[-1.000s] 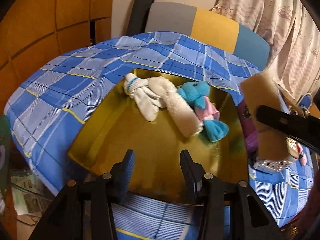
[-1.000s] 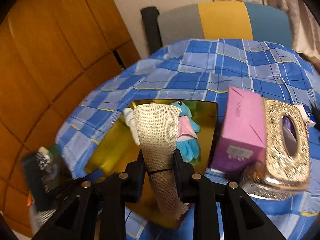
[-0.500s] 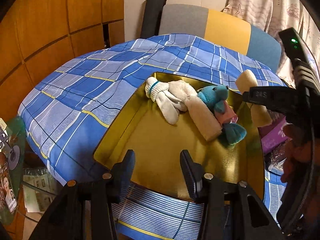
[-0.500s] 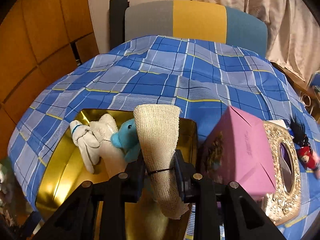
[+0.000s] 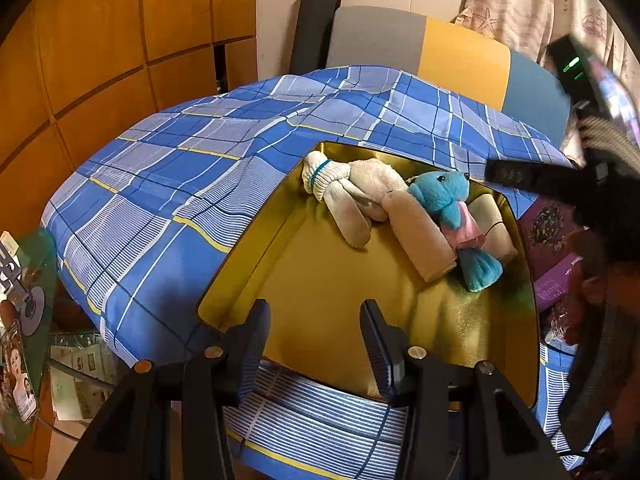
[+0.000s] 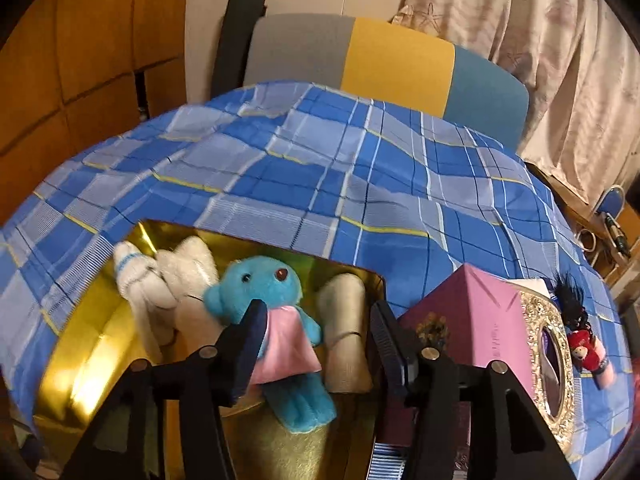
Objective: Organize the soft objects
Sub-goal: 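Lower both items into the tray beside the socks and open both tools, then withdraw both tools from the tray toward the remaining toys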
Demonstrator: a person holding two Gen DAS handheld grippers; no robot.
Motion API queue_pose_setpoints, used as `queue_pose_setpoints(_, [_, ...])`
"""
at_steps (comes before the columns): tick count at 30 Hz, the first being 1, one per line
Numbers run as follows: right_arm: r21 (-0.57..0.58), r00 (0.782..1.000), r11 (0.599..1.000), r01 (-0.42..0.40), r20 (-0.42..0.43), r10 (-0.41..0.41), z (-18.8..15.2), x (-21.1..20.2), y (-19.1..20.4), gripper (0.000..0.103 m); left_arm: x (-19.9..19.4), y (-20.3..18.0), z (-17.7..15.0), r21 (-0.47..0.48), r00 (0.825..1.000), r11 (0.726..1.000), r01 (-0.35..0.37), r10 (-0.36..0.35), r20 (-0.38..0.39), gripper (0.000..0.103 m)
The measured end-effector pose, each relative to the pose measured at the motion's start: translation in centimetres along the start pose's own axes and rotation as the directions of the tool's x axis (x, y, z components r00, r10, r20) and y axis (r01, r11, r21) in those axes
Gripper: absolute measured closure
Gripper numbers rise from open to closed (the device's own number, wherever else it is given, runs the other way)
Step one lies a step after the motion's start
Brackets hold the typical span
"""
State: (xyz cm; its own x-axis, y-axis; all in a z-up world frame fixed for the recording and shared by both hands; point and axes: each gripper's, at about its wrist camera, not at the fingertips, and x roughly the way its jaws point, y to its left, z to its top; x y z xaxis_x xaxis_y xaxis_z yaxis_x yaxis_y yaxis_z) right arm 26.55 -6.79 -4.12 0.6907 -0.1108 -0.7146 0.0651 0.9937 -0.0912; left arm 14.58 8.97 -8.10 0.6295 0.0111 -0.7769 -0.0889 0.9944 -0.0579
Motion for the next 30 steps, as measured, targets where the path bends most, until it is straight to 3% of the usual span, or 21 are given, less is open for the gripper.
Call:
queue_pose_setpoints(7, [0.092,0.985,0.988,-0.124,0.132,0.112,0.9,-6.5,-3.6,0.04,0.3,-0.3,-0.5,-0.012,0.999,0.999,0.047,-0.047,-0.012,0.056])
queue_pose_setpoints(17, [0.177,0.971,0.976,-0.128,0.222,0.087,-2.7,-13.0,-10.9,0.038,-0.2,-2.5,-1.3,0.053,0.998,0.997,0.059,-0.059,-0.001,0.056])
queue_pose_setpoints(24, [0.255,0.985,0.966,-0.054,0.175,0.009,-7.1,-14.5,-17.2,0.037,-1.2,-5.1,-2.4,0.124,0.994,0.987,0.106,-0.106,-0.005,0.056])
queue_pose_setpoints(30, [0.341,0.997,0.939,0.041,0.051,-0.062,-12.0,-13.5,-23.5,0.036,-2.2,-8.1,-4.6,0.203,0.979,0.957,0.205,-0.203,-0.033,0.056])
